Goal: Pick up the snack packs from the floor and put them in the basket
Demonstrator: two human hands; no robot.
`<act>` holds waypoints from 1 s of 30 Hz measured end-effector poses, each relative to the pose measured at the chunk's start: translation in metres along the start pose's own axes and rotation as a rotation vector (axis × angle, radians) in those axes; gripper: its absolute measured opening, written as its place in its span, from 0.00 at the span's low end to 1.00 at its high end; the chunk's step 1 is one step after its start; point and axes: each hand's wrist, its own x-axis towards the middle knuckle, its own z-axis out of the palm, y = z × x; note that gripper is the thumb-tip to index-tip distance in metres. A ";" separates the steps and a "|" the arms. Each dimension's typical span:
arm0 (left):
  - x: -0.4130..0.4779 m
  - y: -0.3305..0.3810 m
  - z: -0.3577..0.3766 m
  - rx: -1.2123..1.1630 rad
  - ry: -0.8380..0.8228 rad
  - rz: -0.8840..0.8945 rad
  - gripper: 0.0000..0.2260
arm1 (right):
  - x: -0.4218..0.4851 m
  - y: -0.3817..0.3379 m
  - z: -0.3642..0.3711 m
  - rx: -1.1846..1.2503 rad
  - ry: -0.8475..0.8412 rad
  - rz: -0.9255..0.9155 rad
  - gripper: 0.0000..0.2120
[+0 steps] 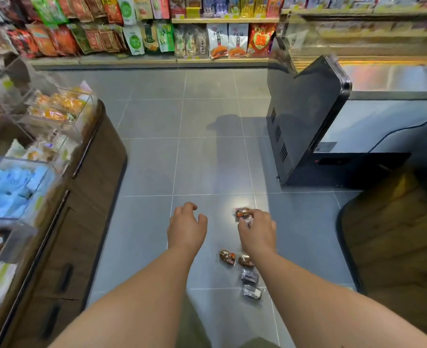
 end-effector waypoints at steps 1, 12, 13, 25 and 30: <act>0.021 -0.002 -0.005 0.010 -0.015 0.016 0.15 | 0.012 -0.010 0.007 0.007 0.019 0.022 0.16; 0.228 0.009 -0.065 0.155 -0.201 0.216 0.16 | 0.117 -0.124 0.050 0.141 0.257 0.339 0.19; 0.237 0.014 -0.063 0.161 -0.222 0.242 0.15 | 0.122 -0.128 0.051 0.156 0.280 0.377 0.18; 0.318 0.086 0.013 0.279 -0.467 0.457 0.16 | 0.205 -0.107 0.040 0.318 0.456 0.652 0.21; 0.361 0.133 0.052 0.332 -0.530 0.510 0.16 | 0.258 -0.090 0.029 0.353 0.462 0.734 0.22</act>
